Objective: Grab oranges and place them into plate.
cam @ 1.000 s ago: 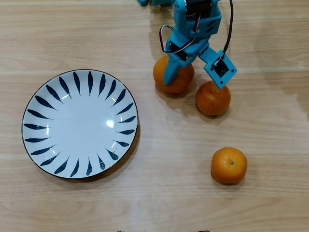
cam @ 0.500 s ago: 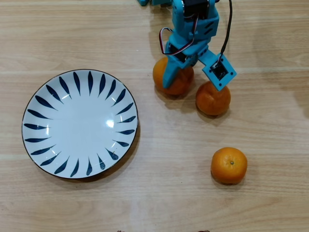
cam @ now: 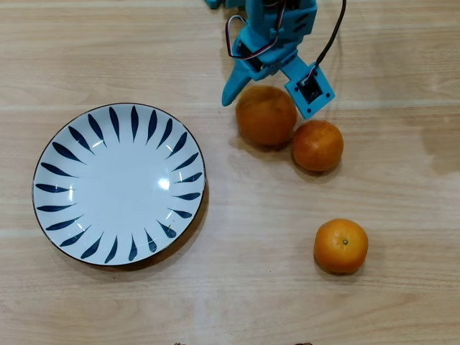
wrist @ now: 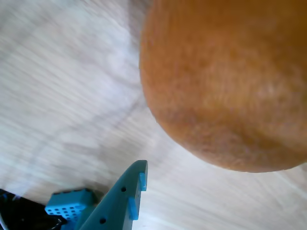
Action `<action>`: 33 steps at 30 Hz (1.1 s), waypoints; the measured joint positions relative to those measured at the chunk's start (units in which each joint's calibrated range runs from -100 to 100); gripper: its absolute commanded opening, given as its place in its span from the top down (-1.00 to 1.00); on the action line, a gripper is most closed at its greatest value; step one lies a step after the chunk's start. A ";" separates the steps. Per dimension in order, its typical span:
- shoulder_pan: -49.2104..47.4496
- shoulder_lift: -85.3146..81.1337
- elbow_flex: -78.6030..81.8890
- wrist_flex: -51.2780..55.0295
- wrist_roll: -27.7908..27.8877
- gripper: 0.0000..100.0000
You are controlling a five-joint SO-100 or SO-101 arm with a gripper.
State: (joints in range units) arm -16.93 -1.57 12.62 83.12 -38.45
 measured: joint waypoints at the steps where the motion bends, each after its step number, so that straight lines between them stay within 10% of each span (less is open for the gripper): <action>1: 0.00 0.00 0.00 0.00 0.00 0.19; 33: -3.21 2.62 -1.33 -9.13 -3.23 0.03</action>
State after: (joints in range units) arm -20.14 1.06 11.29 73.99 -41.68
